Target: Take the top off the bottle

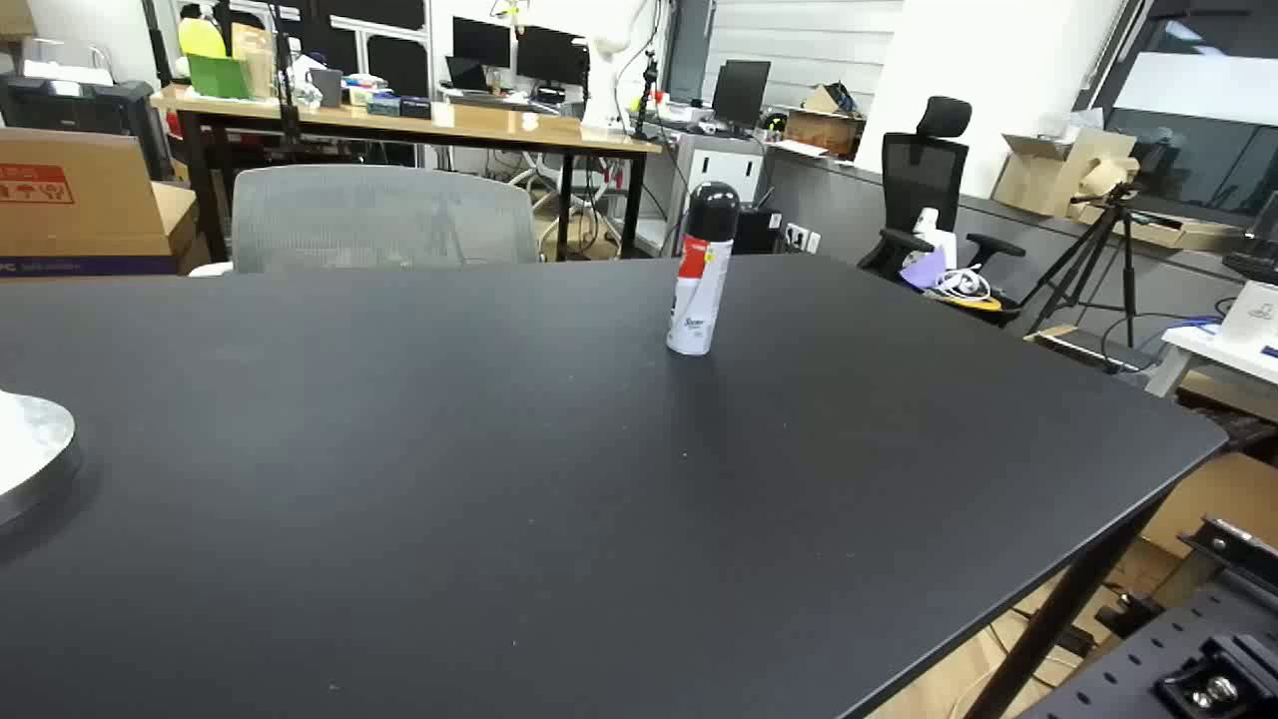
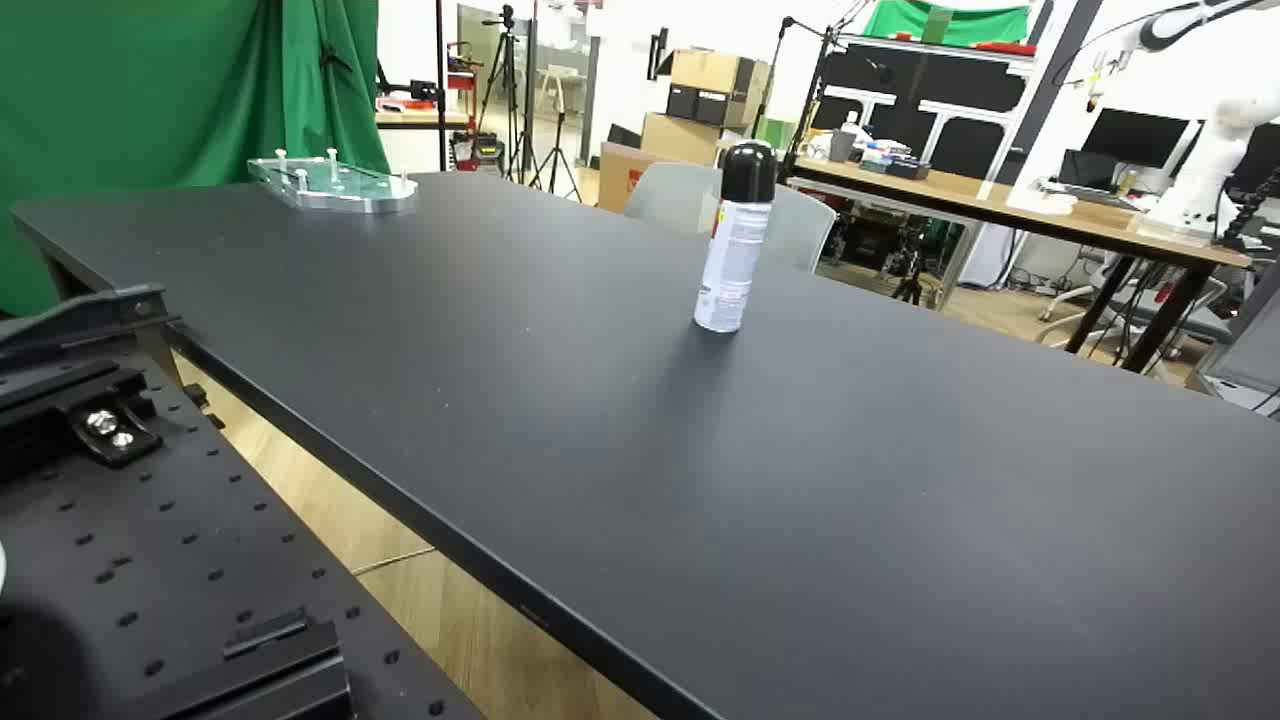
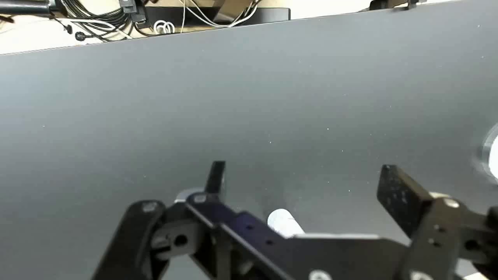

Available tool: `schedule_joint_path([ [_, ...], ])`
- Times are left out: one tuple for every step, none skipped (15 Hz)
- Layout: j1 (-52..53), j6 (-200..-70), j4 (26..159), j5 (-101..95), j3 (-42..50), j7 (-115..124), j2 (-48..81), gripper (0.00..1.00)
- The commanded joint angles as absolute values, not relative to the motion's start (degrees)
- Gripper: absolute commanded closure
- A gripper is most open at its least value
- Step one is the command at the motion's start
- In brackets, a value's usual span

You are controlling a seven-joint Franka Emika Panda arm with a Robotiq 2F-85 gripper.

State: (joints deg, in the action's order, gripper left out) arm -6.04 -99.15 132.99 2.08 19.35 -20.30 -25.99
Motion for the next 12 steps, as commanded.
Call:
schedule_joint_path([
  [-7.3, -99.1, 132.9, 2.6, 18.3, -20.8, -25.7, 0.0],
  [-7.3, -99.1, 132.9, 2.6, 18.3, -20.8, -25.7, 0.0],
  [-7.3, -99.1, 132.9, 2.6, 18.3, -20.8, -25.7, 0.0],
  [-7.3, -99.1, 132.9, 2.6, 18.3, -20.8, -25.7, 0.0],
  [-7.3, -99.1, 132.9, 2.6, 18.3, -20.8, -25.7, 0.0],
  [-7.3, -99.1, 132.9, 2.6, 18.3, -20.8, -25.7, 0.0],
  [-7.3, -99.1, 132.9, 2.6, 18.3, -20.8, -25.7, 0.0],
  [-7.3, -99.1, 132.9, 2.6, 18.3, -20.8, -25.7, 0.0],
  [-7.3, -99.1, 132.9, 2.6, 18.3, -20.8, -25.7, 0.0],
  [-7.3, -99.1, 132.9, 2.6, 18.3, -20.8, -25.7, 0.0],
  [-7.3, -99.1, 132.9, 2.6, 18.3, -20.8, -25.7, 0.0],
  [-7.2, -101.0, 133.3, 1.8, 17.5, -20.5, -25.6, 0.0],
])
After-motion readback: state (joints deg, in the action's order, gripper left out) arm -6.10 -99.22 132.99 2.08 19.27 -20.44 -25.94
